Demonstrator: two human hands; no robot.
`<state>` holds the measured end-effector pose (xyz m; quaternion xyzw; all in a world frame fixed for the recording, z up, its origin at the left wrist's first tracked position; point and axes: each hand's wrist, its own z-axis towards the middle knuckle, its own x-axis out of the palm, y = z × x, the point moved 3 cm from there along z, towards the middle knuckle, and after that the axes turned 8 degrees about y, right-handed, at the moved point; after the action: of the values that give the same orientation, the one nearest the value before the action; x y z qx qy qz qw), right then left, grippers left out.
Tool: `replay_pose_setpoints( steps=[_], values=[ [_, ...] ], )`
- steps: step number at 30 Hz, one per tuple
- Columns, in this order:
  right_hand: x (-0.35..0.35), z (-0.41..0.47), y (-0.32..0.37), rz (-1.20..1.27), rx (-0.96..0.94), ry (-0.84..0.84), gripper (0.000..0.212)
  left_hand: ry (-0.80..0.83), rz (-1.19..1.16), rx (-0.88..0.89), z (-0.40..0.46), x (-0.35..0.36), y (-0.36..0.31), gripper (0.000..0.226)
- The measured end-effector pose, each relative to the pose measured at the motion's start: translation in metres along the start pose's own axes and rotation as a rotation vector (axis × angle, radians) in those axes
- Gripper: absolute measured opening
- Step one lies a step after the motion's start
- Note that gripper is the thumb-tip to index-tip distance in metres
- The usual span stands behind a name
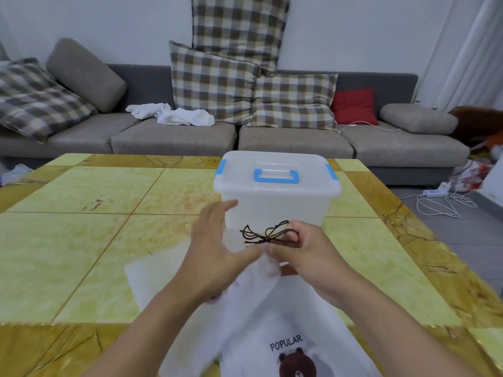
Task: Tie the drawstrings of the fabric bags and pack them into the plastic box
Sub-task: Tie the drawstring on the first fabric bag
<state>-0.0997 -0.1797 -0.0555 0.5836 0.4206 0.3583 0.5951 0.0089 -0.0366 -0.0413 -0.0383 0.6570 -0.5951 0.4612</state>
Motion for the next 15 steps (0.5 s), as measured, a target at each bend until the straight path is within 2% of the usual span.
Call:
replay_pose_setpoints(
  steps=[1, 2, 3, 4, 5, 6, 8, 10, 11, 13, 15],
  values=[
    [0.002, 0.003, 0.001, 0.044, -0.019, 0.025, 0.023, 0.006, 0.135, 0.039, 0.002, -0.003, -0.001, 0.092],
    [0.005, 0.006, 0.005, 0.077, -0.039, 0.042, 0.024, 0.04, 0.193, 0.07, 0.004, -0.005, -0.001, 0.094],
    [0.007, 0.008, 0.007, 0.101, -0.049, 0.054, 0.031, 0.087, 0.176, 0.095, 0.008, -0.006, 0.0, 0.082],
    [0.008, 0.009, 0.011, 0.116, -0.053, 0.06, 0.035, 0.107, 0.129, 0.112, 0.014, -0.006, 0.003, 0.059],
    [0.006, 0.011, 0.014, 0.097, -0.048, 0.048, 0.033, 0.089, 0.095, 0.123, 0.019, -0.007, 0.006, 0.036],
    [-0.001, 0.012, 0.02, 0.049, -0.051, -0.007, 0.028, 0.054, 0.079, 0.115, 0.025, -0.009, 0.011, 0.023],
    [-0.032, 0.021, 0.034, -0.176, -0.084, -0.315, 0.027, 0.008, 0.123, 0.055, 0.031, -0.015, 0.022, 0.017],
    [-0.077, 0.034, 0.052, -0.429, -0.081, -0.653, 0.039, 0.017, 0.175, -0.011, 0.034, -0.02, 0.032, 0.017],
    [-0.099, 0.046, 0.055, -0.519, -0.009, -0.736, 0.05, 0.03, 0.2, -0.038, 0.036, -0.021, 0.036, 0.018],
    [-0.128, 0.075, 0.054, -0.545, 0.205, -0.721, 0.063, 0.038, 0.263, -0.043, 0.039, -0.023, 0.041, 0.022],
    [-0.139, 0.101, 0.043, -0.459, 0.324, -0.635, 0.053, 0.034, 0.323, -0.002, 0.044, -0.023, 0.045, 0.027]
  ],
)
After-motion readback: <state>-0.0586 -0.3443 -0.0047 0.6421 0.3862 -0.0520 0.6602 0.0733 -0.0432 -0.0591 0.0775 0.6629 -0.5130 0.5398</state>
